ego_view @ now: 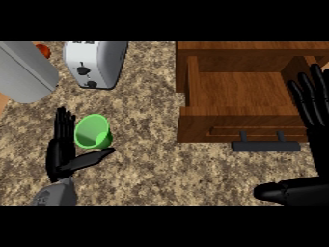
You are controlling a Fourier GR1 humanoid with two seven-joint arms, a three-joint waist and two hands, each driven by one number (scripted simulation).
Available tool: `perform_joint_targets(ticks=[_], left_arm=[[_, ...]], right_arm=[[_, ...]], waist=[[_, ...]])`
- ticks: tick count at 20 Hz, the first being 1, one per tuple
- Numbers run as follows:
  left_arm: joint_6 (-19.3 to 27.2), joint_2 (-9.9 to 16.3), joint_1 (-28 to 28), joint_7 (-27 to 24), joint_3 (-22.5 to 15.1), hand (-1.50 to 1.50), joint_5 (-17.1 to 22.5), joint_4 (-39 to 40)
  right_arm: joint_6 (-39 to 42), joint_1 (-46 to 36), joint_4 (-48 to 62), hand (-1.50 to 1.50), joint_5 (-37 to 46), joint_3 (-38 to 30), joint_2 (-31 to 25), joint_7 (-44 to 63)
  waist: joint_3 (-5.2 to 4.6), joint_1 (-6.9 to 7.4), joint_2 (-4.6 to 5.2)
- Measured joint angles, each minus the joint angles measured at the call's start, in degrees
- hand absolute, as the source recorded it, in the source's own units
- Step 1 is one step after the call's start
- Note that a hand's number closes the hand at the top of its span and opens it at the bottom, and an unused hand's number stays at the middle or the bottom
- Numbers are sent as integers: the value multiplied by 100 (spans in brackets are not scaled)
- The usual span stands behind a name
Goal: Pick up the cup, place it into the drawer and close the drawer
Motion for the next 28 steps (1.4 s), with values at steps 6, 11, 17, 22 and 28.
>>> perform_joint_targets(ticks=[6, 11, 17, 22, 28], left_arm=[[-175, 105, -195, -576, 220, -150, 133, 814], [-262, 206, -566, -1037, 392, -150, 182, 1713], [-447, 349, -911, -1463, 499, -150, 244, 2521], [-664, 406, -1220, -1864, 590, -150, 308, 3124], [-885, 430, -1454, -1980, 645, -150, 440, 3508]], right_arm=[[-1, -17, 10, -150, 27, 37, 17, 50], [12, -174, 71, -150, -15, 10, -10, 128], [2, -95, -131, -150, -88, -3, -2, 261], [-5, 3, -194, -150, -13, 70, 53, 217], [67, -36, -91, -150, -105, -39, 3, 158]], waist=[[0, -2, 2], [-3, -8, 5], [-3, -14, 5], [-4, -24, 9], [-2, -19, 7]])
